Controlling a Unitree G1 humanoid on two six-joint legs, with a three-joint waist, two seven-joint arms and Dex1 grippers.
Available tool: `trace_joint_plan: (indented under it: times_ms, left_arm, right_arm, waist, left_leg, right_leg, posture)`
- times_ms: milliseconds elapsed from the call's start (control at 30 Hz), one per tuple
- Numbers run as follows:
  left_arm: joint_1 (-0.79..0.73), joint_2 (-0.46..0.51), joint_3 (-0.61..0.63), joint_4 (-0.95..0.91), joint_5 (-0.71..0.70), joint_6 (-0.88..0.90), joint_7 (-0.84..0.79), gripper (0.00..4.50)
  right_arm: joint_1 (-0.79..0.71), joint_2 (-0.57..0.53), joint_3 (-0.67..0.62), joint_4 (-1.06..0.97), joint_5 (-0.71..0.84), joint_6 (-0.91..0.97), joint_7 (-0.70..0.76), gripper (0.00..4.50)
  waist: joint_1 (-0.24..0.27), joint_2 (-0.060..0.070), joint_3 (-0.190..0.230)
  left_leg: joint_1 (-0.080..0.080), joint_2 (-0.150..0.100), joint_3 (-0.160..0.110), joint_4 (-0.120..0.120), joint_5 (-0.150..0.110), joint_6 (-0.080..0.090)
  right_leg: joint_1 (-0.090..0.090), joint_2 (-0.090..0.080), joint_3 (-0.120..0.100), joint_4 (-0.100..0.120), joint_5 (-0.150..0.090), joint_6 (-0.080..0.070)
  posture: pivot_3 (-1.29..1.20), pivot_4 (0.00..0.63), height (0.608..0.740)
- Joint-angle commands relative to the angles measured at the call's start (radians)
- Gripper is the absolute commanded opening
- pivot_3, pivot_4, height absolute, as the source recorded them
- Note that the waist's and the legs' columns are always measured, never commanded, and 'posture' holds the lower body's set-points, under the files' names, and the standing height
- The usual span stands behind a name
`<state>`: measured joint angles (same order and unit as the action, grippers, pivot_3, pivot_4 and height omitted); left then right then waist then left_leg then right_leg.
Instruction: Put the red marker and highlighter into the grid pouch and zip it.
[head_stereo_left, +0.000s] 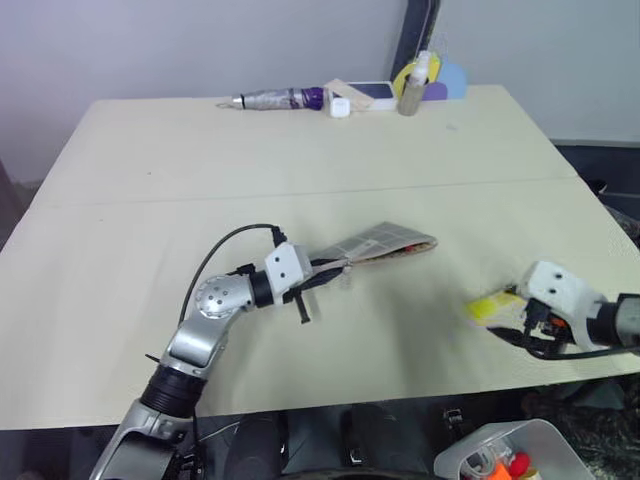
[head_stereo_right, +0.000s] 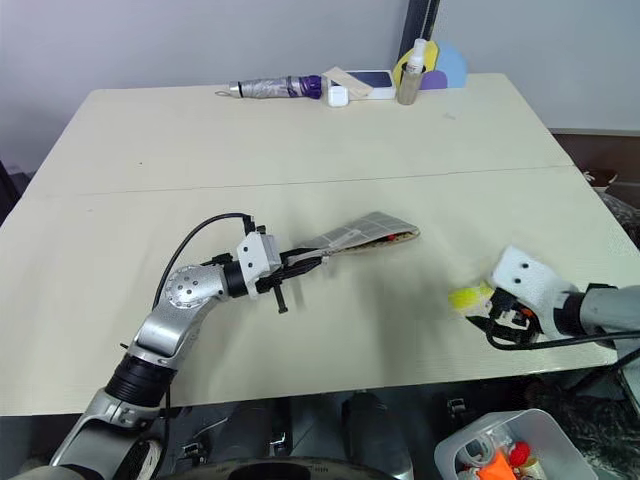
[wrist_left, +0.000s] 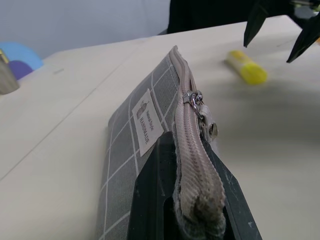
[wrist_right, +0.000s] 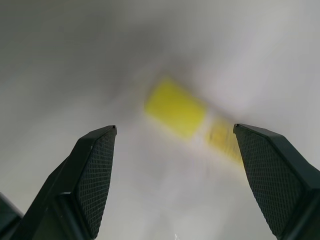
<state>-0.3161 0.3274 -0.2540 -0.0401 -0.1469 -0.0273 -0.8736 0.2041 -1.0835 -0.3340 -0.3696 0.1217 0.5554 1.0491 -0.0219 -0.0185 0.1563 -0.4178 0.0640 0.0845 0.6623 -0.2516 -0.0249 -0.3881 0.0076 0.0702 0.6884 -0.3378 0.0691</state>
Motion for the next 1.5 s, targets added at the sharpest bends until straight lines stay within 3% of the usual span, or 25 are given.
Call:
trace_joint_plan:
  times_ms: [33,300,500,600,733,767,1133,1300,1500]
  left_arm:
    - [-0.016,-0.005,-0.009,-0.009,-0.009,-0.014,-0.011,0.0]
    - [-0.003,-0.004,-0.002,-0.025,-0.003,-0.014,0.004,0.0]
    - [0.01,0.001,0.004,-0.04,0.002,-0.012,0.027,0.0]
    - [0.011,0.003,0.007,-0.043,0.002,-0.01,0.036,0.0]
    - [0.015,0.006,0.006,-0.051,0.001,-0.007,0.043,0.0]
    - [0.016,0.007,0.006,-0.052,0.0,-0.007,0.044,0.0]
    - [0.002,0.016,0.008,-0.042,-0.006,-0.007,0.042,0.0]
    - [-0.002,0.017,0.004,-0.039,-0.006,-0.013,0.034,0.0]
    - [-0.006,0.015,0.001,-0.043,-0.004,-0.017,0.028,0.0]
  right_arm:
    - [-0.033,-0.056,0.043,0.091,-0.064,-0.139,0.0,3.89]
    - [-0.23,-0.054,0.217,0.339,-0.097,-0.322,0.044,3.89]
    - [-0.337,-0.009,0.28,0.434,-0.028,-0.278,0.134,3.89]
    - [-0.358,0.003,0.275,0.413,0.043,-0.185,0.187,3.02]
    - [-0.345,0.004,0.279,0.36,0.081,-0.123,0.209,0.98]
    - [-0.342,0.005,0.279,0.344,0.084,-0.113,0.206,0.79]
    - [-0.443,0.109,0.224,-0.027,0.186,0.089,-0.006,0.8]
    - [-0.495,0.096,0.256,-0.151,0.199,0.169,-0.061,0.8]
    - [-0.507,0.036,0.297,-0.154,0.158,0.173,-0.069,0.8]
  waist:
    - [0.002,0.0,0.0]
    - [0.004,0.0,0.0]
    - [0.004,0.0,0.0]
    - [0.004,0.0,0.0]
    - [0.005,0.0,0.0]
    - [0.006,0.0,0.0]
    - [0.004,0.001,0.0]
    - [0.008,0.0,0.0]
    - [0.007,0.0,0.0]
  left_leg:
    - [0.001,0.0,0.0,0.0,0.0,0.0]
    - [0.001,0.0,0.0,0.0,0.0,0.0]
    - [0.003,0.0,0.0,0.0,0.0,0.0]
    - [0.007,0.0,0.0,-0.001,0.0,0.0]
    - [0.008,0.0,0.0,-0.001,0.0,0.0]
    - [0.008,0.0,0.0,-0.001,0.0,0.0]
    - [0.008,0.0,0.0,-0.001,0.0,0.0]
    - [0.008,0.0,0.0,-0.002,0.0,0.0]
    - [0.008,0.0,0.0,-0.002,-0.001,0.001]
  right_leg:
    - [0.001,0.0,0.0,0.0,0.0,0.0]
    - [0.001,0.0,0.0,0.0,0.0,0.0]
    - [0.003,0.0,0.0,0.0,0.0,0.0]
    - [0.007,0.0,0.0,0.0,0.0,0.0]
    - [0.009,-0.001,0.0,-0.001,0.0,0.0]
    - [0.009,-0.001,0.0,-0.001,0.0,0.0]
    - [0.008,-0.001,0.0,-0.001,0.0,0.0]
    - [0.009,-0.001,0.0,-0.002,0.0,0.0]
    - [0.008,-0.002,0.0,-0.002,0.0,0.0]
  posture:
    - [0.0,0.15,0.74]
    - [0.0,0.15,0.74]
    - [0.0,0.15,0.74]
    - [0.0,0.15,0.74]
    - [0.0,0.15,0.74]
    - [0.0,0.15,0.74]
    - [0.0,0.15,0.74]
    - [0.0,0.15,0.74]
    - [0.0,0.15,0.74]
